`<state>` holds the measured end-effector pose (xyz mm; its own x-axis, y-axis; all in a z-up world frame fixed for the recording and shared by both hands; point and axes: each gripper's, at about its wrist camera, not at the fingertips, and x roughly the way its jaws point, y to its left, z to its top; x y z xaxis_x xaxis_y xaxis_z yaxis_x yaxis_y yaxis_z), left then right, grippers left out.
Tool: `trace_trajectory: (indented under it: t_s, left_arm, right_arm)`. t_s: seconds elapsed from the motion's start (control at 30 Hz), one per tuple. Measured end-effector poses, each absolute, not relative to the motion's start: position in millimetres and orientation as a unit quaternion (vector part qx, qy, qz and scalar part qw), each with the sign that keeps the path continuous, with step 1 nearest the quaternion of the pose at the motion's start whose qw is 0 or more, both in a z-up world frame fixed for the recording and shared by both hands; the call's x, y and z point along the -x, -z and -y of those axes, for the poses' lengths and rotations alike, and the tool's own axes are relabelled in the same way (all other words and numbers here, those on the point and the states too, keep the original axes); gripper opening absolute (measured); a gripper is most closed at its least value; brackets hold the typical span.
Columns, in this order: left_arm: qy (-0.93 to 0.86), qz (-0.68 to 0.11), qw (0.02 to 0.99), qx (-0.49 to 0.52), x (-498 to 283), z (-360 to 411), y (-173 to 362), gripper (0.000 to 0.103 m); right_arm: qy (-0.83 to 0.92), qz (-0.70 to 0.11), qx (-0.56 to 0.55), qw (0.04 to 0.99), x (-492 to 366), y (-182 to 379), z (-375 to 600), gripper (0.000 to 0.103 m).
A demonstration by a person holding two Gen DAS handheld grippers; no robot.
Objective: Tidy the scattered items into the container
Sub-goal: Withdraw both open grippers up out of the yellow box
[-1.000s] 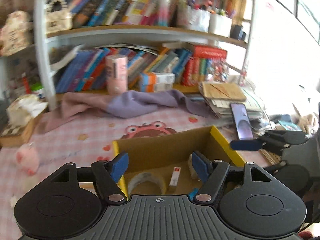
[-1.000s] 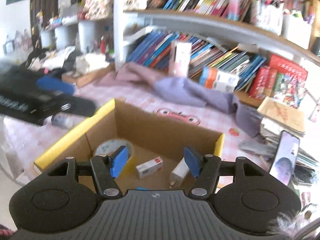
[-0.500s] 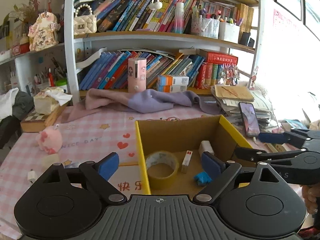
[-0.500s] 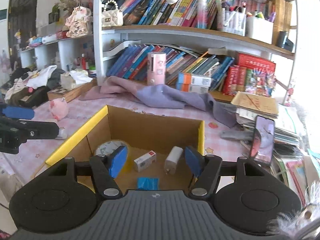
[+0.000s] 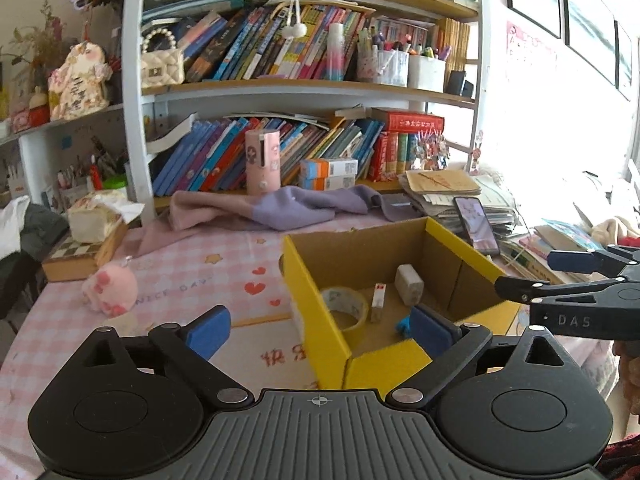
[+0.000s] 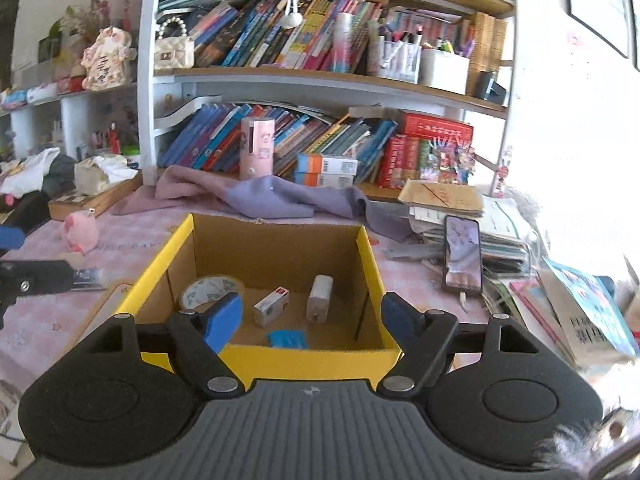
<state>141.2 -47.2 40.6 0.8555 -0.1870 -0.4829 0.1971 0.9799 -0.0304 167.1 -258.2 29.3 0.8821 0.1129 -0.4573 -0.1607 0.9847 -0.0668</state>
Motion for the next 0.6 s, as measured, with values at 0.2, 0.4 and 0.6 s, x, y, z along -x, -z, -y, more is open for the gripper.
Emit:
trace_trajectory:
  t_s: [0.2, 0.4, 0.6]
  left_arm:
    - [0.088, -0.255, 0.963, 0.009, -113, 8, -35, 0.099]
    - [0.075, -0.268, 0.96, 0.013, -90, -25, -27, 0.099]
    - [0.059, -0.283, 0.956, -0.037, -69, -44, -15, 0.099]
  right_arm:
    - [-0.051, -0.232, 0.06, 0.97, -134, -30, 232, 0.076]
    - [-0.023, -0.253, 0.047, 0.966, -101, -20, 209, 0.076]
    - [-0.025, -0.293, 0.048, 0.955, -78, -4, 180, 0.076]
